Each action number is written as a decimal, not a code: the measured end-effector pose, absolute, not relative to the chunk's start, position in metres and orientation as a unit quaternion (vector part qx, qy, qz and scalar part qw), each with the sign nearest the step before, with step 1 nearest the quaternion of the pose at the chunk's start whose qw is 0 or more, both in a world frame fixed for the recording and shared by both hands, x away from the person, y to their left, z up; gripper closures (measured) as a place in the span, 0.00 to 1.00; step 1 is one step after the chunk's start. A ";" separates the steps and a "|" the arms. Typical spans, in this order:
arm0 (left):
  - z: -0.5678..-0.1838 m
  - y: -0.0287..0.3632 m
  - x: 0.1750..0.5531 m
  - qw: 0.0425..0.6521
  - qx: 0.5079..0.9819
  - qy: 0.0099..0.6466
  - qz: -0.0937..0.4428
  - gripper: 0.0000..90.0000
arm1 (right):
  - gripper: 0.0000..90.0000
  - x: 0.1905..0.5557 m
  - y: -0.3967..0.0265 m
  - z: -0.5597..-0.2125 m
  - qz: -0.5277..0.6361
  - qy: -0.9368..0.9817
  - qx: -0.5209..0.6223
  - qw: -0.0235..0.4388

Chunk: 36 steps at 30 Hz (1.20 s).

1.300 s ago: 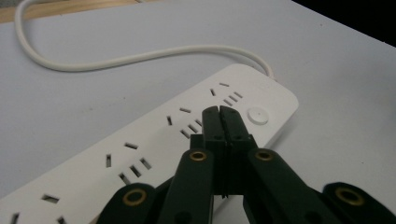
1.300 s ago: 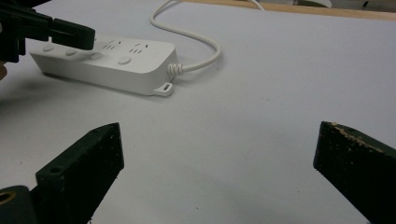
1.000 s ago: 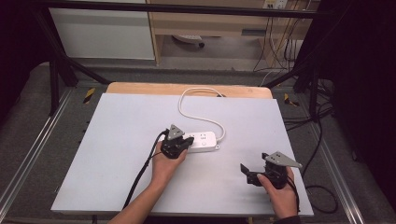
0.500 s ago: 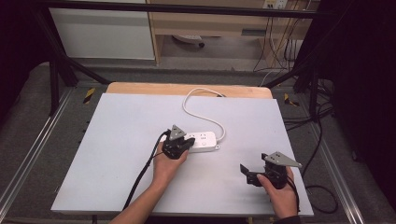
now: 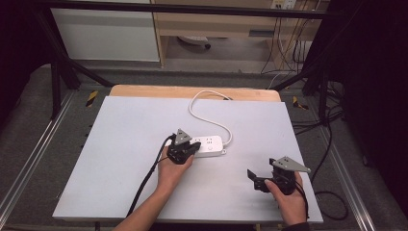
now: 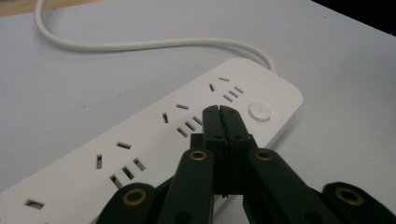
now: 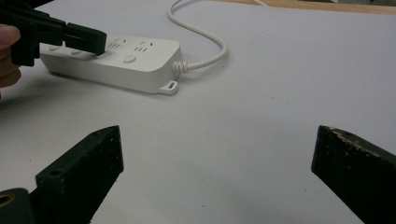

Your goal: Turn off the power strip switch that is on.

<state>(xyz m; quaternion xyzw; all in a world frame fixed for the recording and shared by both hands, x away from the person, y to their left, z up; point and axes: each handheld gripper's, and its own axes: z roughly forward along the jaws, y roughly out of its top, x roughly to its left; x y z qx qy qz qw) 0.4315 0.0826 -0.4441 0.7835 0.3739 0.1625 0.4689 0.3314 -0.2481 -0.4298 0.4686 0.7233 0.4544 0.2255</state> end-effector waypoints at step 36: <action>-0.443 0.078 0.429 0.444 0.798 0.362 0.187 1.00 | 0.04 0.331 -0.245 -0.431 0.446 0.731 0.465 0.224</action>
